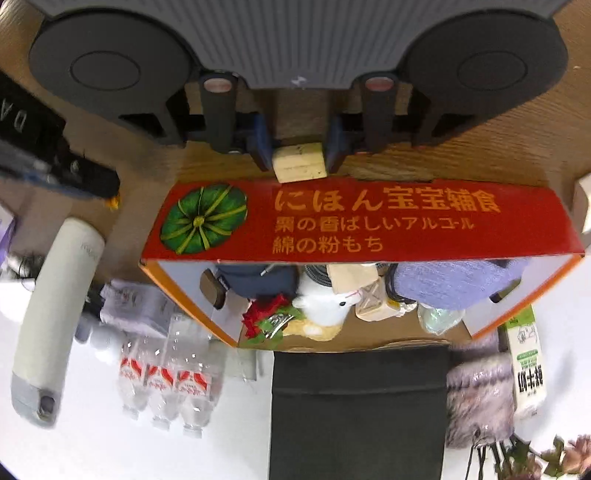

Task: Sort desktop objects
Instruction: 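Grasp the yellow sponge block with the left gripper while the right grasps the orange carrot, then carry the sponge block and carrot into the box and open both grippers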

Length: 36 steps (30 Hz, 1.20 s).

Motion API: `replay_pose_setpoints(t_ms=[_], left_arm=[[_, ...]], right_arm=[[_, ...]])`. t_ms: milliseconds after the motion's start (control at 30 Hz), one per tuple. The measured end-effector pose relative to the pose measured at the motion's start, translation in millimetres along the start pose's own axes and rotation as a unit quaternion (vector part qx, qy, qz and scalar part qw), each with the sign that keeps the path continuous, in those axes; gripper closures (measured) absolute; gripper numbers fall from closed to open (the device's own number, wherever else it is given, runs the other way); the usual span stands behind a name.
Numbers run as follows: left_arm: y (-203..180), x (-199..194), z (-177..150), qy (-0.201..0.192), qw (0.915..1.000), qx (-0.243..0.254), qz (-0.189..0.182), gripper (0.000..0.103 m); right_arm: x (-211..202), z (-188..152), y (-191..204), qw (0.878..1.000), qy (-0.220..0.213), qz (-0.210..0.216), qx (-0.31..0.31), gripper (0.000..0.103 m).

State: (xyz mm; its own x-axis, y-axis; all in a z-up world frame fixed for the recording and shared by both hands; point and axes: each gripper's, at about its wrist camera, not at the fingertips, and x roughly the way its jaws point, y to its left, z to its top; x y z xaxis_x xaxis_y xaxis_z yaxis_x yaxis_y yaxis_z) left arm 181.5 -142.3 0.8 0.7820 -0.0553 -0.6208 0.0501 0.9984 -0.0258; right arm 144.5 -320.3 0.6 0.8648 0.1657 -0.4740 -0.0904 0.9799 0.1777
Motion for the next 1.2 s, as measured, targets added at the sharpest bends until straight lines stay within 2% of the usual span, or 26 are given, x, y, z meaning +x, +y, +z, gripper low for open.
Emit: replay_pose_setpoints(t_ms=[100,267,400,533,733,867,1000,1200], left_arm=[[17,-20,-11,0.004,0.9994,-0.027,-0.021,0.071],[52,-70,-30,-0.009,0.9996,-0.019,0.021,0.072],[88,-118,-44,-0.03,0.9983,-0.03,0.04,0.072],[110,-156,-64,-0.039,0.9978,-0.025,0.047,0.072],[122,-191,-96,-0.032,0.9991,-0.021,0.015,0.071],[121,-210,-112,-0.041,0.999,-0.014,-0.008,0.071],[117,-231,-114,-0.065,0.9971,-0.009,-0.037,0.071],[119,-259,-112,-0.098,0.9936,-0.003,-0.057,0.071]], right_arm=[[-3,-3,7,1.0,-0.006,0.011,-0.016,0.09],[-4,-9,24,0.999,-0.001,0.021,-0.045,0.09],[-20,-15,52,0.996,-0.006,0.055,-0.073,0.09],[-42,-27,83,0.995,0.012,0.076,-0.058,0.09],[-100,-62,128,0.993,0.013,0.099,-0.057,0.09],[-139,-78,143,0.994,0.011,0.085,-0.066,0.09],[-172,-84,151,0.994,-0.001,0.076,-0.072,0.09],[-208,-77,157,0.994,-0.035,0.063,-0.08,0.09]])
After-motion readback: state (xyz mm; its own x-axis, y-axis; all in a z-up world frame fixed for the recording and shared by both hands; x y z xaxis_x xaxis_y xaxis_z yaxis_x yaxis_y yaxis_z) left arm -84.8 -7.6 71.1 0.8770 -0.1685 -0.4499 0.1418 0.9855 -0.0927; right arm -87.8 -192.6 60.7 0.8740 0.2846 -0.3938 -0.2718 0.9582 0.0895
